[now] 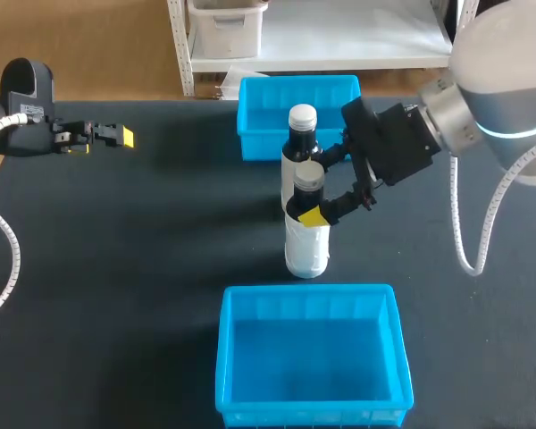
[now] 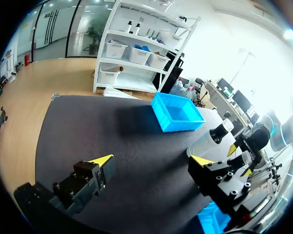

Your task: Pick up the bottle, and place it in the far bin if it is heavy, or in the near bin if it is light.

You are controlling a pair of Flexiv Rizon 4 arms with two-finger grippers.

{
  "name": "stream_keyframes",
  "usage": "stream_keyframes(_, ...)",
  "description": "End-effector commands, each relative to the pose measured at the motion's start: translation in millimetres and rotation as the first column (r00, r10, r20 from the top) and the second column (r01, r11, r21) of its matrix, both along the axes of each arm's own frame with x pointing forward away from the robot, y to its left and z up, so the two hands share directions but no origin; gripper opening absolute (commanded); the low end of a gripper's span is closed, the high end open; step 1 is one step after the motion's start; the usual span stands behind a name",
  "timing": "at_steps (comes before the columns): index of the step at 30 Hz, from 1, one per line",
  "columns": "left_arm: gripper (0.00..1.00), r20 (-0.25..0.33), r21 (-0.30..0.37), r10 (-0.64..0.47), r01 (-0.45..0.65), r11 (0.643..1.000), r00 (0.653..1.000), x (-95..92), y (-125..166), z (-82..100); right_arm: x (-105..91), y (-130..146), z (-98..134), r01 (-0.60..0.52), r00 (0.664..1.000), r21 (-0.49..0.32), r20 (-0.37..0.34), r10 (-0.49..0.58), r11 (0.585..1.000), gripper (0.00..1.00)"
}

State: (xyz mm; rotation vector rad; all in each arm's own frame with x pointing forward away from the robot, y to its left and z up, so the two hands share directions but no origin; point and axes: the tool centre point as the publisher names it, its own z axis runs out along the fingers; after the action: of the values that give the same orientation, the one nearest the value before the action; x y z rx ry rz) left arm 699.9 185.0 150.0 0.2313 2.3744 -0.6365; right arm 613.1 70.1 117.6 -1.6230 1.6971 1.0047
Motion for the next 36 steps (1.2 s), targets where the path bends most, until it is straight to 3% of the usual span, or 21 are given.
stream_keyframes(1, 1.0, 0.0, 0.0, 0.0, 0.0, 1.0, 1.0, 0.0, 0.0, 0.0, -1.5, -0.7, 0.1, 0.002, 1.0, 0.004, 0.002, -0.002, 1.0, 1.0)
stream_keyframes(4, 1.0, 0.0, 0.0, 0.0, 0.0, 1.0, 1.0, 0.0, 0.0, 0.0, -2.0, -0.2, 0.3, 0.001, 1.0, 0.005, 0.002, -0.001, 1.0, 1.0)
stream_keyframes(5, 1.0, 0.0, 0.0, 0.0, 0.0, 1.0, 1.0, 0.0, 0.0, 0.0, -2.3, 0.0, 0.4, 0.0, 1.0, 0.006, 0.002, 0.0, 1.0, 0.87)
stream_keyframes(7, 1.0, 0.0, 0.0, 0.0, 0.0, 1.0, 1.0, 0.0, 0.0, 0.0, -2.7, 0.3, 0.3, -0.002, 1.0, 0.008, 0.002, 0.002, 1.0, 0.76)
stream_keyframes(11, 1.0, 0.0, 0.0, 0.0, 0.0, 1.0, 1.0, 0.0, 0.0, 0.0, -2.9, 0.8, 0.2, -0.003, 1.0, 0.01, 0.002, 0.003, 1.0, 0.63)
stream_keyframes(24, 1.0, 0.0, 0.0, 0.0, 0.0, 1.0, 1.0, 0.0, 0.0, 0.0, -3.3, 1.8, -0.4, -0.004, 1.0, 0.011, 0.0, 0.004, 1.0, 0.62)
stream_keyframes(26, 1.0, 0.0, 0.0, 0.0, 0.0, 1.0, 1.0, 0.0, 0.0, 0.0, -3.3, 1.9, -0.6, -0.004, 1.0, 0.012, 0.0, 0.004, 1.0, 0.49)
stream_keyframes(30, 1.0, 0.0, 0.0, 0.0, 0.0, 1.0, 1.0, 0.0, 0.0, 0.0, -3.2, 2.0, -1.3, -0.002, 1.0, 0.012, -0.003, 0.002, 1.0, 0.46)
stream_keyframes(36, 1.0, 0.0, 0.0, 0.0, 0.0, 1.0, 1.0, 0.0, 0.0, 0.0, -2.8, 2.1, -1.4, 0.001, 1.0, 0.014, -0.002, -0.001, 1.0, 0.32)
